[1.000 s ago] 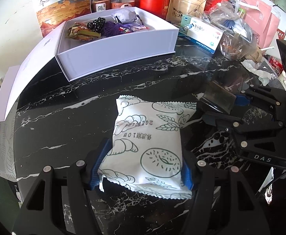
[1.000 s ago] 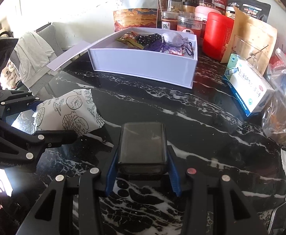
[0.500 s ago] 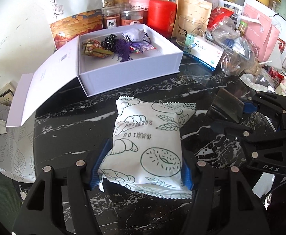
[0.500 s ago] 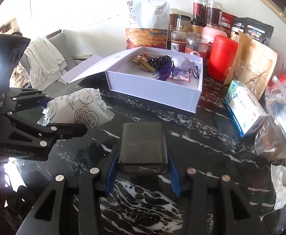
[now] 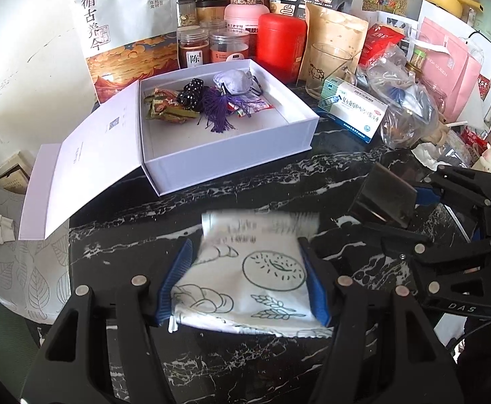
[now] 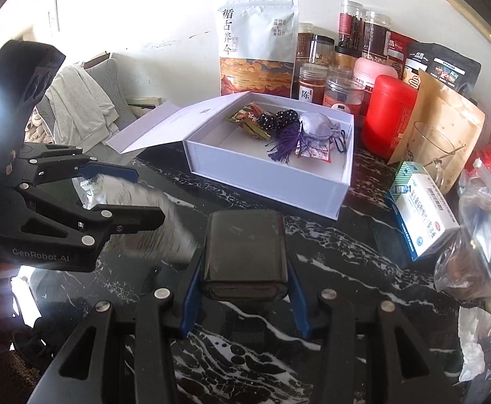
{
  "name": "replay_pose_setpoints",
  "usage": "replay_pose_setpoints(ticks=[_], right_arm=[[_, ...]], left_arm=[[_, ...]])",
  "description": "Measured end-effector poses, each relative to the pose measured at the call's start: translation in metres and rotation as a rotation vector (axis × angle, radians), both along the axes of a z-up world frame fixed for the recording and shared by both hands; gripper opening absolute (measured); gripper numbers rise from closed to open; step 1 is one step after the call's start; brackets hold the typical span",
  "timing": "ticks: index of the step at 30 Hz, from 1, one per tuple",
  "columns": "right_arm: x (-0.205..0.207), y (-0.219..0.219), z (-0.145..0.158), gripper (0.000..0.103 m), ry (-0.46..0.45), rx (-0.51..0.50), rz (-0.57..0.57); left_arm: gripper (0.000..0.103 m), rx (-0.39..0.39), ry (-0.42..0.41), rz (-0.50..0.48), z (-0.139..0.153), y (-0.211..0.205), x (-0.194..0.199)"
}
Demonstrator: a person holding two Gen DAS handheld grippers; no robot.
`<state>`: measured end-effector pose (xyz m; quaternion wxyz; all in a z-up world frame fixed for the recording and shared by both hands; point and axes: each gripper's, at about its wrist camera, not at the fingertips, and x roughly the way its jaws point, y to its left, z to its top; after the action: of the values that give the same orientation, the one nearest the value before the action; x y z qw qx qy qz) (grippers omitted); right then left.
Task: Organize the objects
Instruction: 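Lift the white packet with left tool while right tool lifts the dark case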
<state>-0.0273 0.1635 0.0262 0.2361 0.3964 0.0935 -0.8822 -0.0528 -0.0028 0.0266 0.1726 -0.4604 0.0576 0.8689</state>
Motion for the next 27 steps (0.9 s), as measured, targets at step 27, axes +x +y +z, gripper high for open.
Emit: replay_pose_setpoints(ticks=[27], right_arm=[[0.002, -0.011, -0.039, 0.046, -0.115, -0.001, 0.04]], left_arm=[[0.076, -0.023, -0.083, -0.036, -0.043, -0.016, 0.016]])
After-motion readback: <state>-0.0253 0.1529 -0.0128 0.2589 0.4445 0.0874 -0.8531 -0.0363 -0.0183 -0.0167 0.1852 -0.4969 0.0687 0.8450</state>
